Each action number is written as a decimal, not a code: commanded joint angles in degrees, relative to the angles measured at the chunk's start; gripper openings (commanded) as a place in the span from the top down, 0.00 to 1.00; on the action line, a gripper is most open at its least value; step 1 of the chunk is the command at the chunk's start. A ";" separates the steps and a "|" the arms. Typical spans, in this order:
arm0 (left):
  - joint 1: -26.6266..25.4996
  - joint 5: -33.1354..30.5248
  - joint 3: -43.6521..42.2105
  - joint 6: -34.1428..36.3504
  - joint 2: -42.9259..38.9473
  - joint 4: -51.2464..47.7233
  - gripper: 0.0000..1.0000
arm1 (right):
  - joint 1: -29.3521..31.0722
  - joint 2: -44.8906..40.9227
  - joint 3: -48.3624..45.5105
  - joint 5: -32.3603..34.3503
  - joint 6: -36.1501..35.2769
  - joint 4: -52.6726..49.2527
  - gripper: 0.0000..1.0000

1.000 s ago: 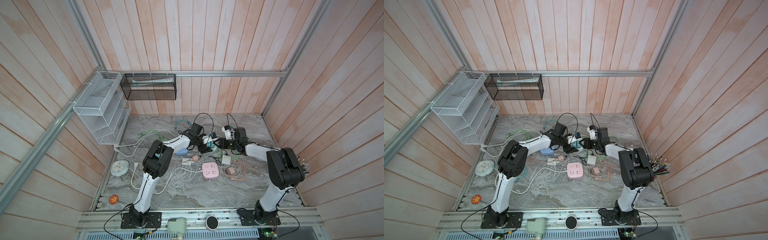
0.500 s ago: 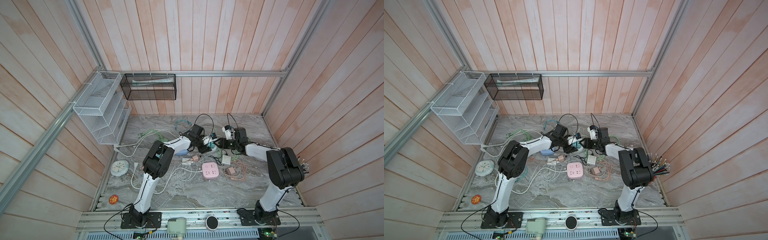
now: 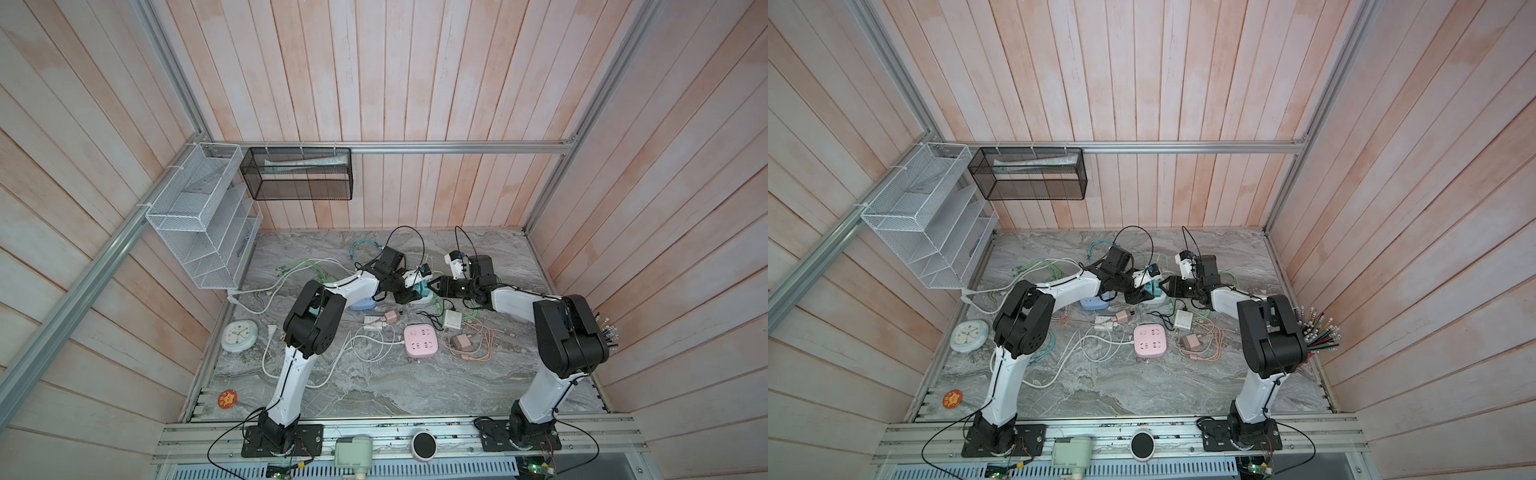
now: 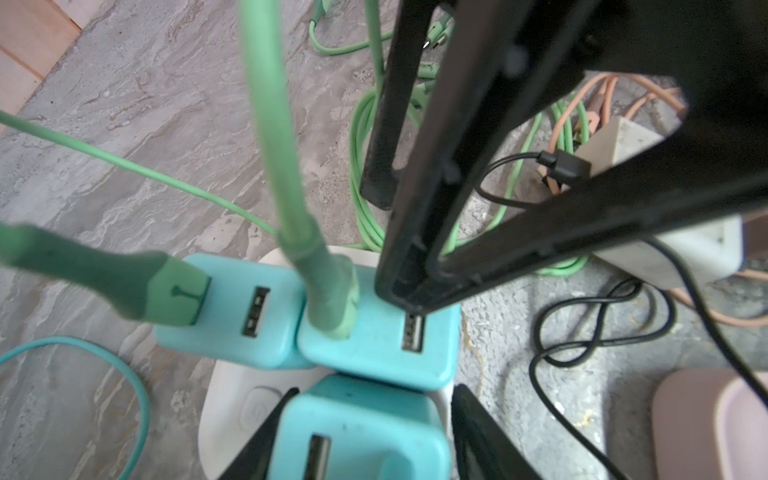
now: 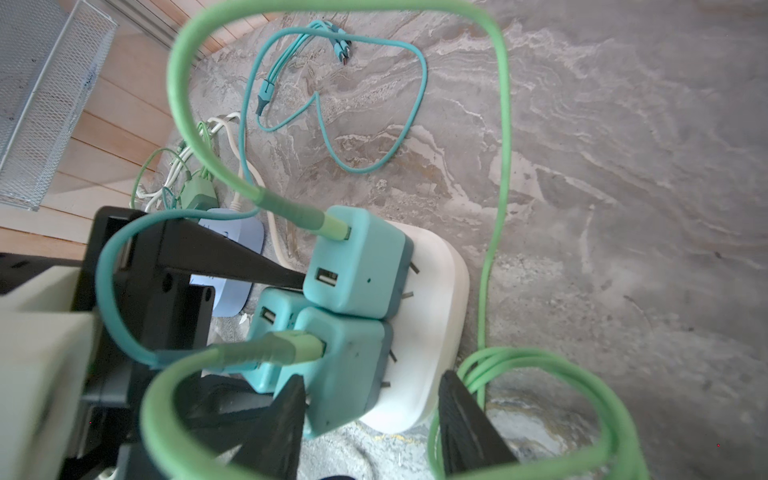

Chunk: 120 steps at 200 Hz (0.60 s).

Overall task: Pull the plug off the socket
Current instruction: 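Close the left gripper on the teal charger while the right gripper steadies the strip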

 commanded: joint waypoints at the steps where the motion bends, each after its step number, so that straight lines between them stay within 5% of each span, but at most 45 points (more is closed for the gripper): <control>1: 0.23 1.92 -0.08 1.51 -1.58 -2.14 0.44 | -0.05 0.53 -0.33 -1.94 -0.08 0.74 0.49; 52: 0.18 2.56 1.67 1.15 -0.98 -3.24 0.69 | 0.87 1.80 1.05 -0.37 -1.10 -1.50 0.51; 120: 0.88 5.51 4.51 -4.82 -1.02 -2.35 0.85 | 3.01 2.73 0.39 3.21 -4.05 -4.24 0.64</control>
